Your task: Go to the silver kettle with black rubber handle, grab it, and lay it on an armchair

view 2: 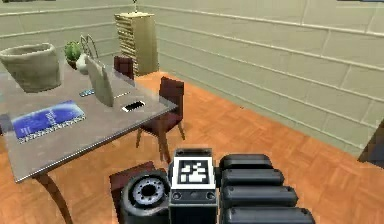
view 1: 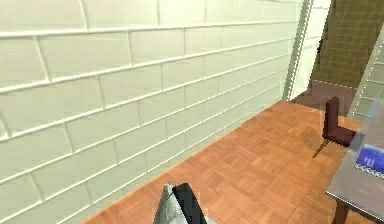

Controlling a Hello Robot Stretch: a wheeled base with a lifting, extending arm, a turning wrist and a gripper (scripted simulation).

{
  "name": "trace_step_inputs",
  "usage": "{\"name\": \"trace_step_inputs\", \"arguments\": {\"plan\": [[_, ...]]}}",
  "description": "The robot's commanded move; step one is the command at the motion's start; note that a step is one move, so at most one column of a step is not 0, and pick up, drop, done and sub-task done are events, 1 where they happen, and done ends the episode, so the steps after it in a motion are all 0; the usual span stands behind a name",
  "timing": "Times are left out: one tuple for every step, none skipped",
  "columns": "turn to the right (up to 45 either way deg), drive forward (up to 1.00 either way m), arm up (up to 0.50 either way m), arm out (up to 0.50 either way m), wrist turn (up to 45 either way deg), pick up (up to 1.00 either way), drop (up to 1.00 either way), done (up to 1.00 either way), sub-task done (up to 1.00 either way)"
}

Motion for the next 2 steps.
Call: {"name": "trace_step_inputs", "arguments": {"plan": [[0.0,0.15,0.00,0.00,0.0,0.00,0.00,0.00,0.00],[18.0,0.00,0.00,0.00,0.0,0.00,0.00,0.00,0.00]]}}
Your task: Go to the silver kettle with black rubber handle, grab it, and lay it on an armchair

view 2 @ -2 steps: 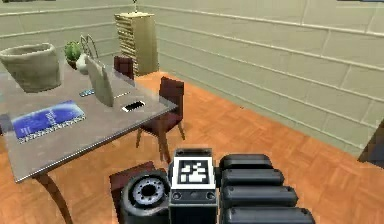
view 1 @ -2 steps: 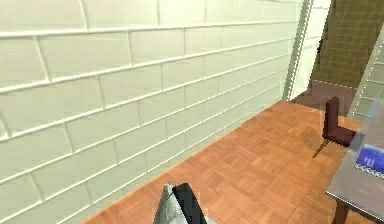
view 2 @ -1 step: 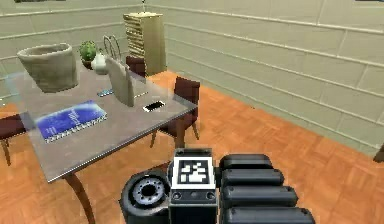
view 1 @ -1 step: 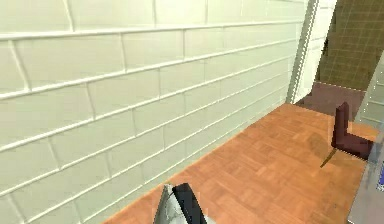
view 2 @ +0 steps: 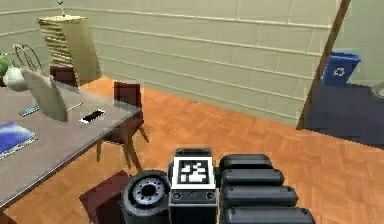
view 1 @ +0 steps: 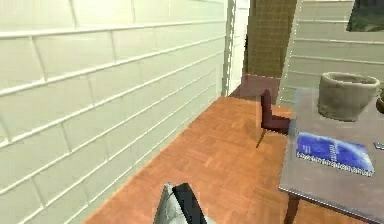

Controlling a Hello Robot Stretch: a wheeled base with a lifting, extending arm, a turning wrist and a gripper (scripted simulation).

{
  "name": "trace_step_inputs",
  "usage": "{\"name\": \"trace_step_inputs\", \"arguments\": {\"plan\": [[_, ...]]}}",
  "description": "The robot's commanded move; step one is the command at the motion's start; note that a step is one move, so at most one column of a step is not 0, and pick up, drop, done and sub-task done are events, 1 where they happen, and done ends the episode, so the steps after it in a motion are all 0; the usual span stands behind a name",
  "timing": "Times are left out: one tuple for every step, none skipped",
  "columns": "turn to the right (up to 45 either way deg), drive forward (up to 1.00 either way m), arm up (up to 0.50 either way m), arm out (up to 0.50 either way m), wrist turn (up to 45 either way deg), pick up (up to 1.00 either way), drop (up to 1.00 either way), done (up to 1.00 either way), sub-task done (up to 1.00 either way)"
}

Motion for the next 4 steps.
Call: {"name": "trace_step_inputs", "arguments": {"plan": [[0.0,0.75,0.00,0.00,0.0,0.00,0.00,0.00,0.00],[15.0,0.00,0.00,0.00,0.0,0.00,0.00,0.00,0.00],[0.0,1.00,0.00,0.00,0.0,0.00,0.00,0.00,0.00],[3.0,0.00,0.00,0.00,0.0,0.00,0.00,0.00,0.00]]}}
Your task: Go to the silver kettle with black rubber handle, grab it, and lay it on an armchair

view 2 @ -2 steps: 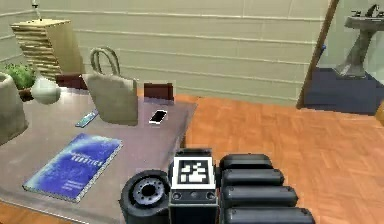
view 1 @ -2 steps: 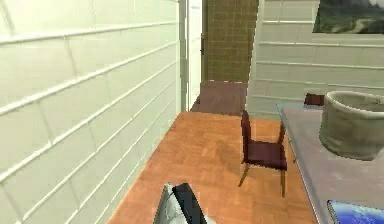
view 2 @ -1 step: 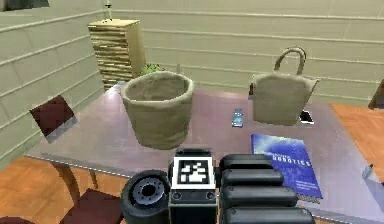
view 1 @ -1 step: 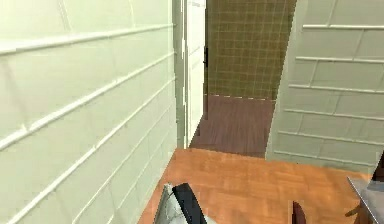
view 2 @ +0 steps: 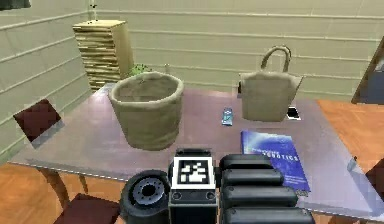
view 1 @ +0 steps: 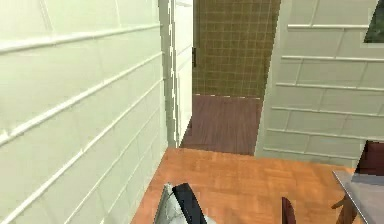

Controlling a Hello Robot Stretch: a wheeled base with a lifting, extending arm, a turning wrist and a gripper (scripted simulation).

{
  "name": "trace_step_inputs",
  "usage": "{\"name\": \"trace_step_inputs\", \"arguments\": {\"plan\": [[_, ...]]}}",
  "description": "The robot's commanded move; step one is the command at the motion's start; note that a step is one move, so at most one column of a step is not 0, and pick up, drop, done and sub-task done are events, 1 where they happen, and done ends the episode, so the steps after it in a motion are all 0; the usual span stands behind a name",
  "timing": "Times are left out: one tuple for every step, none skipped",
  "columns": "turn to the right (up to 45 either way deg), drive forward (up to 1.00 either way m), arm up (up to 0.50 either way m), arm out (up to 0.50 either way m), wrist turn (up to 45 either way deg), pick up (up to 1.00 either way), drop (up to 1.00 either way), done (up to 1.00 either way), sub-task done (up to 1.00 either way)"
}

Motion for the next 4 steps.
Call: {"name": "trace_step_inputs", "arguments": {"plan": [[0.0,0.35,0.00,0.00,0.0,0.00,0.00,0.00,0.00],[-15.0,0.00,0.00,0.00,0.0,0.00,0.00,0.00,0.00],[0.0,0.55,0.00,0.00,0.0,0.00,0.00,0.00,0.00],[18.0,0.00,0.00,0.00,0.0,0.00,0.00,0.00,0.00]]}}
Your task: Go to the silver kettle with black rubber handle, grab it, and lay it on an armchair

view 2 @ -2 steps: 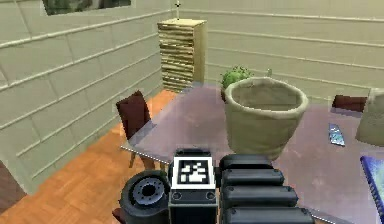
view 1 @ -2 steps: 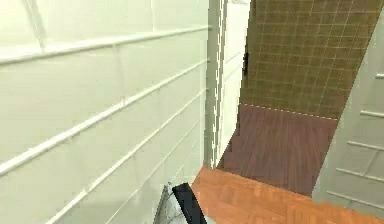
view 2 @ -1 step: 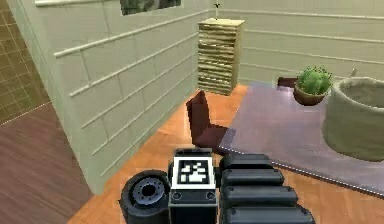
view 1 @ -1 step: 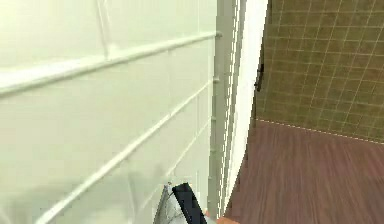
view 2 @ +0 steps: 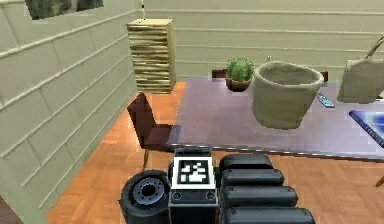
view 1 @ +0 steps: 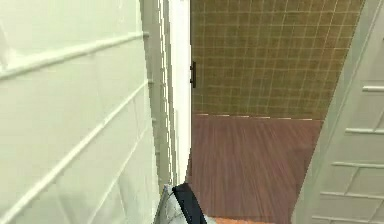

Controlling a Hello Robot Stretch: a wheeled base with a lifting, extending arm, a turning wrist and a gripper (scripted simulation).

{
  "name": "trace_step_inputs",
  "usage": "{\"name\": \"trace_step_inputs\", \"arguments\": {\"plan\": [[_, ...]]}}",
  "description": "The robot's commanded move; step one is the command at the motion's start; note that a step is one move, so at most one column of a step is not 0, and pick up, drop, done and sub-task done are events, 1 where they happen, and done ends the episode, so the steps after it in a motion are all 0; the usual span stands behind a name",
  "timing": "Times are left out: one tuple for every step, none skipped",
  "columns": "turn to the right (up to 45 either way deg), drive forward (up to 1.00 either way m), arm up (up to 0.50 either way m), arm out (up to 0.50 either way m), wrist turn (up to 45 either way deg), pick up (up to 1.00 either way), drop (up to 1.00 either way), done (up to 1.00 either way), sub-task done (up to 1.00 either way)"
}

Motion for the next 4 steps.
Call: {"name": "trace_step_inputs", "arguments": {"plan": [[0.0,0.10,0.00,0.00,0.0,0.00,0.00,0.00,0.00],[12.0,0.00,0.00,0.00,0.0,0.00,0.00,0.00,0.00],[0.0,1.00,0.00,0.00,0.0,0.00,0.00,0.00,0.00],[15.0,0.00,0.00,0.00,0.0,0.00,0.00,0.00,0.00]]}}
